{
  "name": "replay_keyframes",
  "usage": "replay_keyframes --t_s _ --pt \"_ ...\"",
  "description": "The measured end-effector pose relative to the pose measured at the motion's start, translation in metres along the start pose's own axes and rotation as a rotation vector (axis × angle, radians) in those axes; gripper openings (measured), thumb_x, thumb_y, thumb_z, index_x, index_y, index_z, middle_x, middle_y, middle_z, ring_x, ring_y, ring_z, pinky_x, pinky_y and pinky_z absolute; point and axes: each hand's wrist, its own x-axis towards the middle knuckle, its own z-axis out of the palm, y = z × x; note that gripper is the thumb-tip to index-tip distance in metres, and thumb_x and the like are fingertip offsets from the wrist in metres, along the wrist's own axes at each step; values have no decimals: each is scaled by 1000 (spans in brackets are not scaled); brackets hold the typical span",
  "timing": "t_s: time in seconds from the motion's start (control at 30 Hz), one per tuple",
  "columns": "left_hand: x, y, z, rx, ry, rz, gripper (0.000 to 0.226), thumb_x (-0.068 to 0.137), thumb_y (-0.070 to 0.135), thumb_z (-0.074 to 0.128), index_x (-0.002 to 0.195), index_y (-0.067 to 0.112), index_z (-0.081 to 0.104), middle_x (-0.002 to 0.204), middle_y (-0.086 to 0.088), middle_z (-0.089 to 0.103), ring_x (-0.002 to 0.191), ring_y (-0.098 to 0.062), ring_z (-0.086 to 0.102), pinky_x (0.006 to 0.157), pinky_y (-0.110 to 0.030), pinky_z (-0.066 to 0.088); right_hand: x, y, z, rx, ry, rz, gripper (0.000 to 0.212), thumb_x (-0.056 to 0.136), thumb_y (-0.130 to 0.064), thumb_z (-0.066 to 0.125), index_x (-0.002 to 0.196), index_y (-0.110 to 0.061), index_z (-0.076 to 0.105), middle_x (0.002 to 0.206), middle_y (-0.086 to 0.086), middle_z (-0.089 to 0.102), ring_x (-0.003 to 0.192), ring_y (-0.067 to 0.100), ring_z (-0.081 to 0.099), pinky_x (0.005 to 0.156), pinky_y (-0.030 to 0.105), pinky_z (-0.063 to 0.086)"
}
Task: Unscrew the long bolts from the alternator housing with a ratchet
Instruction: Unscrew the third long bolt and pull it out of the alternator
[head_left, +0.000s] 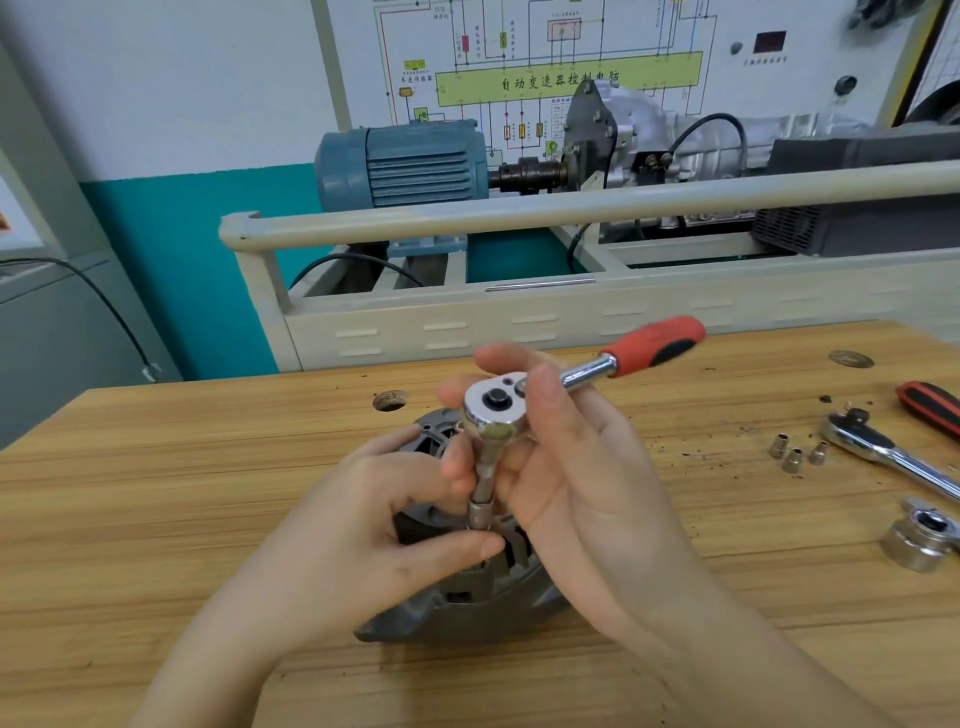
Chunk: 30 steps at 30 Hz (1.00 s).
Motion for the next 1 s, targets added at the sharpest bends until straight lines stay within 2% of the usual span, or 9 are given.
replay_keyframes --t_s 0.13,0.3,0.43,0.5,0.6,0.7,0.83,0.93,1.0 --pt "1 3 5 35 122 -24 45 56 59 59 67 16 69 89 13 62 79 4 60 92 -32 42 0 -1 1 -36 -18 -49 22 66 -34 71 84 -22 69 86 3 69 65 15 63 62 26 52" --pt "1 4 6 60 144 -2 34 57 59 59 68 27 66 97 23 59 82 12 58 89 -30 42 -2 -1 2 -147 -41 -103 18 67 -33 71 82 -23 70 87 2 66 71 17 61 67 29 51" --pt "0 2 1 26 -8 12 37 64 55 56 93 33 60 96 25 63 89 12 57 92 -28 41 -3 -1 3 -142 -64 -93 18 68 -34 71 83 -23 69 87 2 67 67 15 62 65 27 52" --pt "0 1 1 17 -10 6 36 64 54 57 90 29 60 86 20 67 85 11 59 90 -28 41 -3 0 4 -156 -66 -99 18 68 -35 71 83 -24 69 87 1 67 66 15 62 65 28 51" --pt "1 3 5 49 87 -23 42 58 59 57 76 23 66 80 13 65 82 12 58 86 -23 39 -2 -1 4 -174 -49 -124 17 67 -35 71 81 -24 70 85 3 66 67 15 62 66 28 52" --pt "2 3 9 127 158 -4 40 56 63 56 70 26 65 70 14 64 88 12 54 87 -25 39 -2 -2 2 -201 -25 -155 16 67 -33 71 80 -23 70 84 2 66 70 15 63 68 28 53" --pt "2 1 2 55 57 -13 41 59 61 57 79 26 68 95 20 63 90 9 57 96 -31 40 -3 0 2 -255 -34 -157 20 68 -38 71 84 -26 69 90 2 66 76 16 63 72 30 51" --pt "1 0 -3 -21 -64 36 32 68 51 59 93 31 62 91 22 66 89 6 60 93 -34 40 -3 0 4 -196 -57 -122 22 69 -36 71 87 -24 68 89 2 67 70 16 63 66 28 52" --pt "1 -1 -2 -41 -42 25 32 67 51 59 82 23 66 87 17 68 85 3 62 92 -34 40 -3 0 3 -147 -54 -103 24 68 -35 72 88 -22 67 88 2 67 67 16 63 64 27 52"
